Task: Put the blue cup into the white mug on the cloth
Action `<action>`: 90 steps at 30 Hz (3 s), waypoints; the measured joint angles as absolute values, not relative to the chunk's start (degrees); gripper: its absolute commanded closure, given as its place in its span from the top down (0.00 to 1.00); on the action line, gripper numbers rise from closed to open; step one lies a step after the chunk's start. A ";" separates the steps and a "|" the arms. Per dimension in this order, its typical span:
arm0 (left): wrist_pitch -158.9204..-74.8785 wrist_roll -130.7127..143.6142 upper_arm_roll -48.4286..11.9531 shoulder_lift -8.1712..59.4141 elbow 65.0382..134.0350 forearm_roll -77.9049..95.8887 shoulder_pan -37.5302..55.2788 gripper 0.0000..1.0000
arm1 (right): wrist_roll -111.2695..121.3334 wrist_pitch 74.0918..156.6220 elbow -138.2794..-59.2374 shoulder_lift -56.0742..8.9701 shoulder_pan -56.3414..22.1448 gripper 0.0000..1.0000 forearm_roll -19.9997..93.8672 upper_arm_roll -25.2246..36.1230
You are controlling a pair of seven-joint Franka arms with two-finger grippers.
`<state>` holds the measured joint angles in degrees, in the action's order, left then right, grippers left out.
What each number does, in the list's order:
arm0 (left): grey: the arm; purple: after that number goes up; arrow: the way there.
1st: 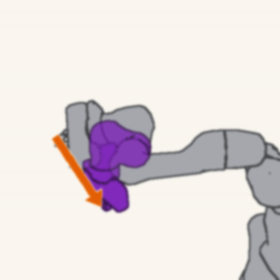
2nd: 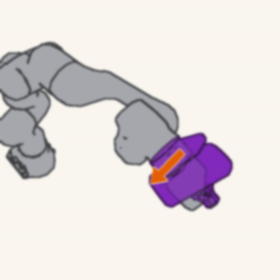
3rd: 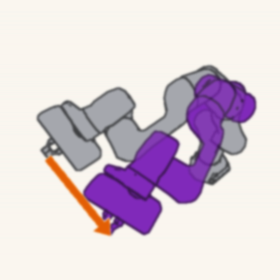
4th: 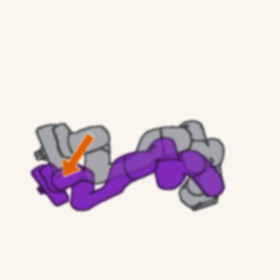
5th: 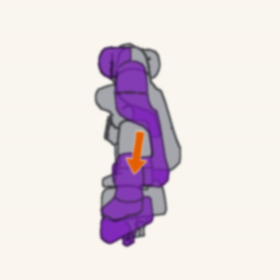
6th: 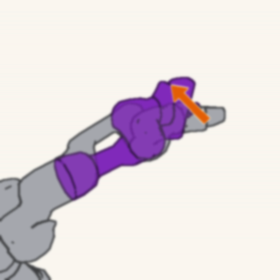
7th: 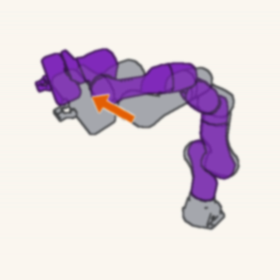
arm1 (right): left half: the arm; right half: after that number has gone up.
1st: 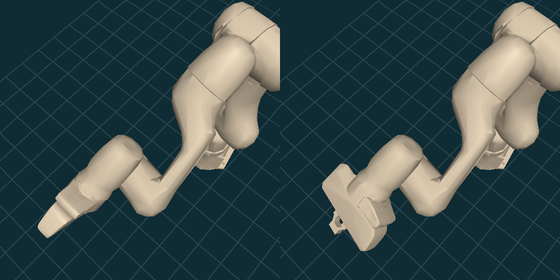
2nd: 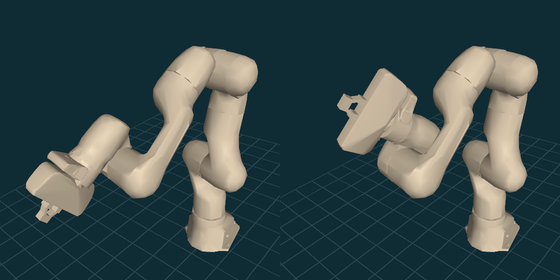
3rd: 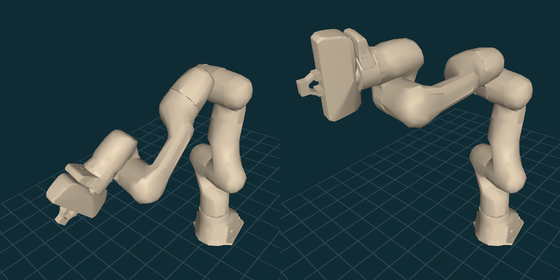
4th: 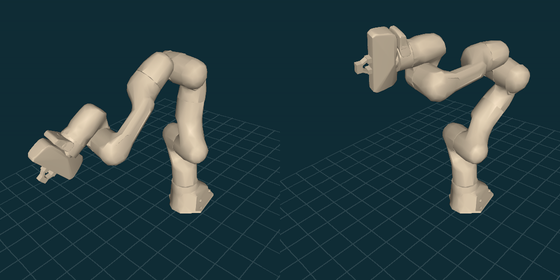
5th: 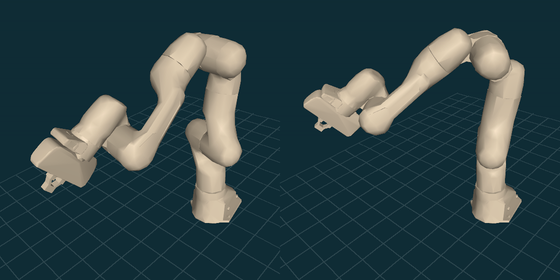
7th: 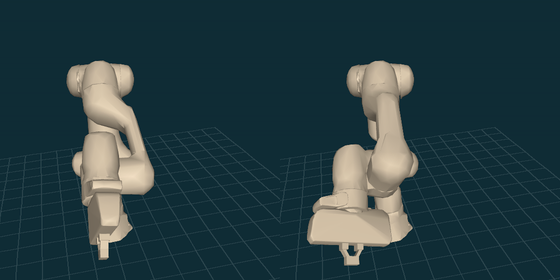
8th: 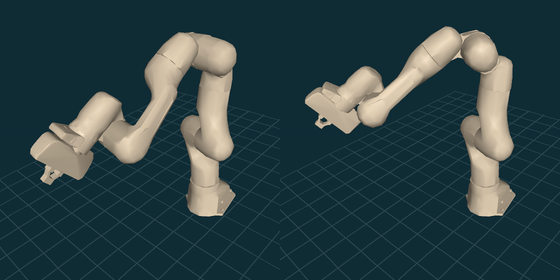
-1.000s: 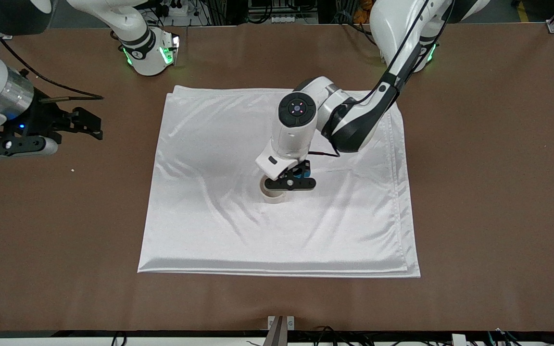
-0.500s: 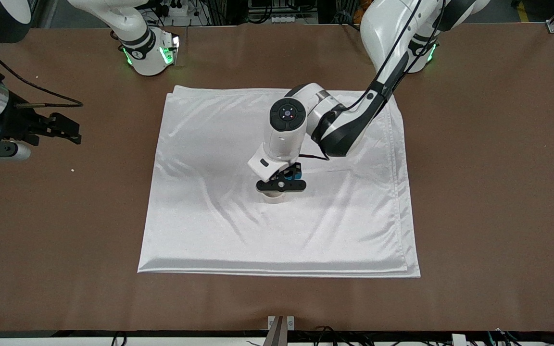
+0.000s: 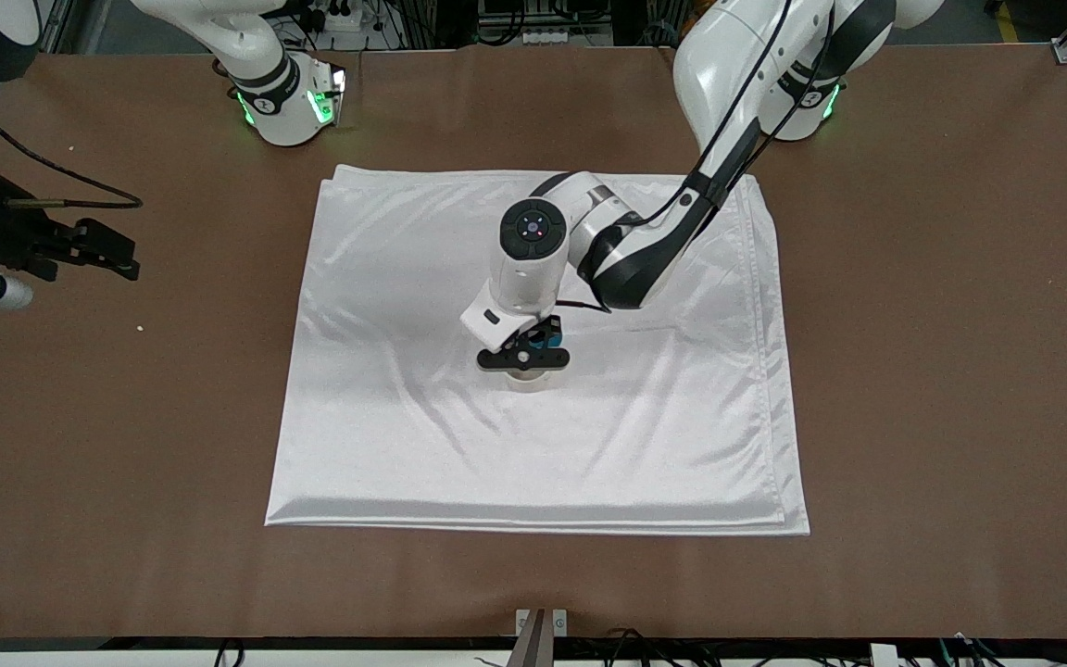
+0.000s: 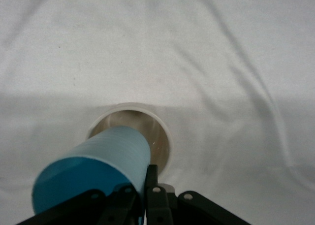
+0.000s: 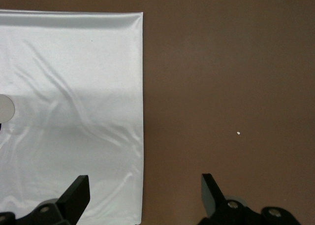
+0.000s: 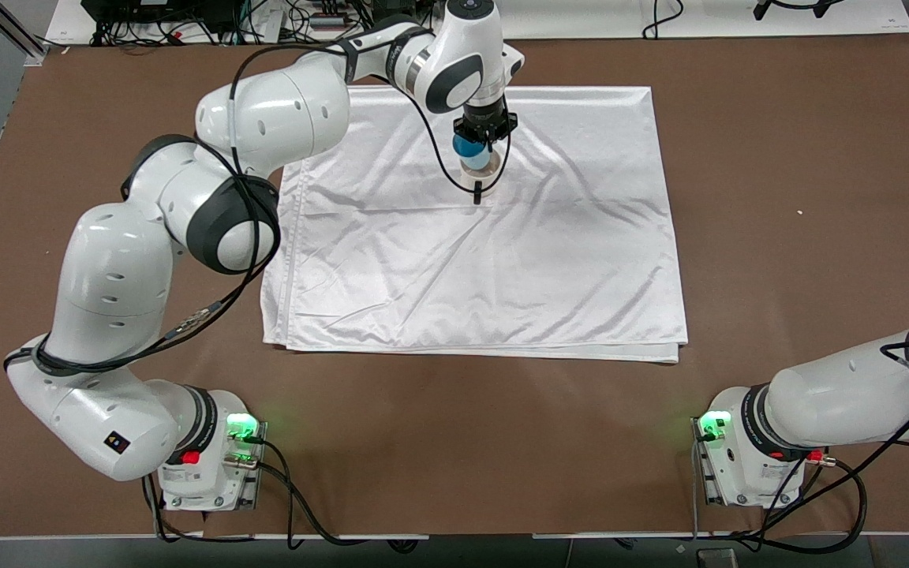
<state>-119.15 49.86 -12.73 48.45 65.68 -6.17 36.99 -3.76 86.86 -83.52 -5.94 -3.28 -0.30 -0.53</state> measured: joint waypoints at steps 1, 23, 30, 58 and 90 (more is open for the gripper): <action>-119.15 49.87 -12.73 48.50 65.67 -6.05 37.06 0.00 | -3.76 86.86 -83.52 -5.90 -3.28 1.00 -0.30 -0.58; -122.42 49.87 -12.58 51.78 65.41 -5.61 37.10 0.00 | -3.76 87.35 -83.52 -5.82 -2.28 1.00 -0.36 -0.39; -122.43 49.87 -12.54 52.00 65.37 -5.61 37.10 0.00 | -3.75 88.48 -83.53 -5.82 -1.60 1.00 -0.52 -0.33; -121.08 49.73 -12.41 49.93 63.71 -5.61 36.68 1.00 | -0.45 90.33 -83.53 -5.82 -2.58 1.00 -0.49 1.48; -108.47 39.33 -12.17 10.18 96.31 -6.03 21.15 1.00 | 2.25 90.56 -83.54 -5.76 -5.06 1.00 -0.20 3.36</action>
<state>-108.47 39.33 -12.17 10.18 96.31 -6.03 21.15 2.25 90.56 -83.54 -5.76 -5.06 -0.20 3.36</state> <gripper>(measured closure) 0.000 0.000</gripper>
